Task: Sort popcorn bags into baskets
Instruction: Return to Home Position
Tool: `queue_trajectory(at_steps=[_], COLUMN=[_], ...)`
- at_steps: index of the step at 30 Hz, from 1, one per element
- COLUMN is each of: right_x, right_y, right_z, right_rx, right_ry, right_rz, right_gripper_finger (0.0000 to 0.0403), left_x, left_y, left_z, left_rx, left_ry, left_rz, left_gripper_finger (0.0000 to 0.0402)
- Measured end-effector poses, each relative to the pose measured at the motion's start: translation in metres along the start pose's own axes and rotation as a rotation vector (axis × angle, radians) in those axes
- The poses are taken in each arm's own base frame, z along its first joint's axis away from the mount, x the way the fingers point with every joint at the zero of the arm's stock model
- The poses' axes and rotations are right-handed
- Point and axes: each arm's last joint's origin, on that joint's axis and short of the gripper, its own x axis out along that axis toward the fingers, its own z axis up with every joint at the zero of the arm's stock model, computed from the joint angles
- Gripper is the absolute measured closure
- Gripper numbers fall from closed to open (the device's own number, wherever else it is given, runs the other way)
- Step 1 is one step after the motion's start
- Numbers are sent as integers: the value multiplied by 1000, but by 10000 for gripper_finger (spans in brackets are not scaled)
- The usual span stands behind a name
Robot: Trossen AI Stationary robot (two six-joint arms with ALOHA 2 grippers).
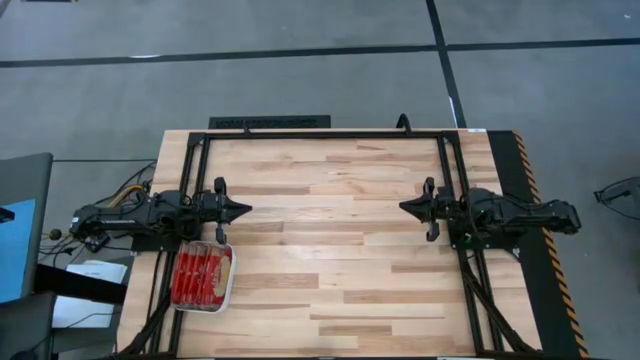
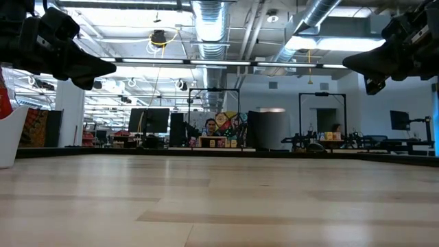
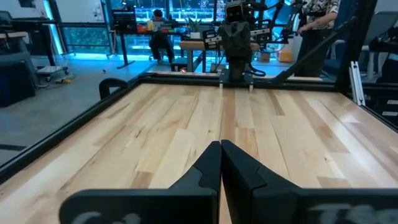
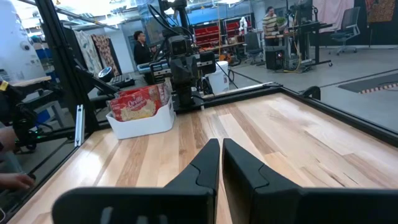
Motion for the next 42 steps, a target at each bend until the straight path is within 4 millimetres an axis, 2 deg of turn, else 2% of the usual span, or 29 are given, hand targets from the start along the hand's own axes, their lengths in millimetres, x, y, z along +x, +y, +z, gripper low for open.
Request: queue_trajectory(at_steps=[42], right_x=[0], right_y=[0], right_z=[0], right_rx=[-1], right_ry=[0], right_rz=[0], right_gripper_finger=[359], left_x=[1], left_y=[0], left_z=[-2], left_rx=[3], left_ry=[22], left_rz=[1], left_gripper_finger=[401])
